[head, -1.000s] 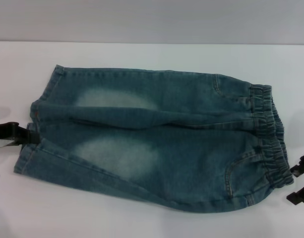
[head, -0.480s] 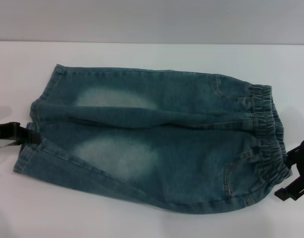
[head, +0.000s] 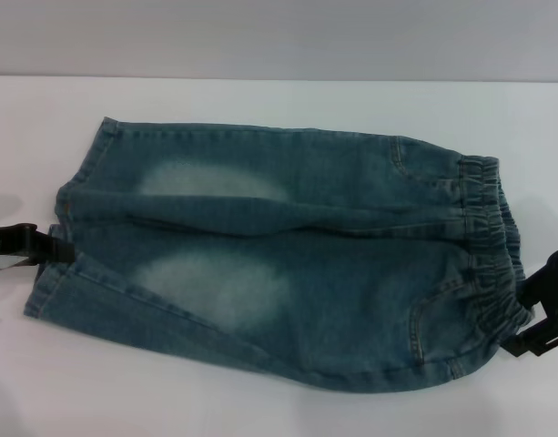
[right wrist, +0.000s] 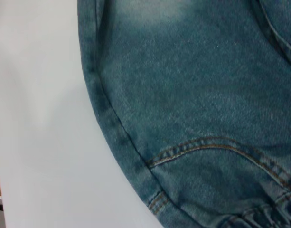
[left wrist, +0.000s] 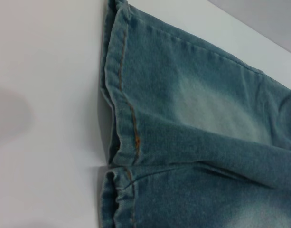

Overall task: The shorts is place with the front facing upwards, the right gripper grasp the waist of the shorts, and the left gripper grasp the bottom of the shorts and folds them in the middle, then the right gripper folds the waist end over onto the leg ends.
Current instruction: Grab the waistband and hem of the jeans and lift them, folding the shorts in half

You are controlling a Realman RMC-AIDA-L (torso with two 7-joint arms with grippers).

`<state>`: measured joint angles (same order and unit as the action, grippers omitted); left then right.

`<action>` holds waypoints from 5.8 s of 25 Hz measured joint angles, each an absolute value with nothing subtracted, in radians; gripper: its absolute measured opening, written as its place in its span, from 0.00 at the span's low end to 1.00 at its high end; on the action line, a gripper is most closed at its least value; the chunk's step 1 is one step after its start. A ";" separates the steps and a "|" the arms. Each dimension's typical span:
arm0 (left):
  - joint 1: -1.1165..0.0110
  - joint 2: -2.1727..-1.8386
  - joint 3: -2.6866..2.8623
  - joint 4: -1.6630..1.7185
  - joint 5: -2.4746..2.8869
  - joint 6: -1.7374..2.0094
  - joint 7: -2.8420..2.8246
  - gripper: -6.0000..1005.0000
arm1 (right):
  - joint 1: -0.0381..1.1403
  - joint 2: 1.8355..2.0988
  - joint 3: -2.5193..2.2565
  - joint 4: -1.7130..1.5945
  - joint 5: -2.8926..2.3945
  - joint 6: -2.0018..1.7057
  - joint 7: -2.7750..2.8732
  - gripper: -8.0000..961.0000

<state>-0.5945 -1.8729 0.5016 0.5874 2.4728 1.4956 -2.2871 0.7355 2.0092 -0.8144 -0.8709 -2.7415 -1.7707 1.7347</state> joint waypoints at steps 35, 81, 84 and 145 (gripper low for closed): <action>-0.592 -1.855 0.408 0.611 2.338 1.486 -2.291 0.09 | 0.492 1.973 -0.571 -0.867 -2.297 -1.777 1.679 0.01; -0.697 -2.038 0.454 0.651 2.124 0.933 -1.961 0.11 | 0.453 2.067 -0.366 -0.395 -1.787 -1.194 1.191 0.01; -0.705 -2.046 0.465 0.651 2.124 0.902 -1.946 0.11 | 0.458 2.067 -0.366 -0.381 -1.761 -1.185 1.171 0.01; -0.710 -2.057 0.537 0.571 1.981 0.728 -1.758 0.84 | 0.484 2.073 -0.365 -0.316 -1.670 -1.020 1.087 0.40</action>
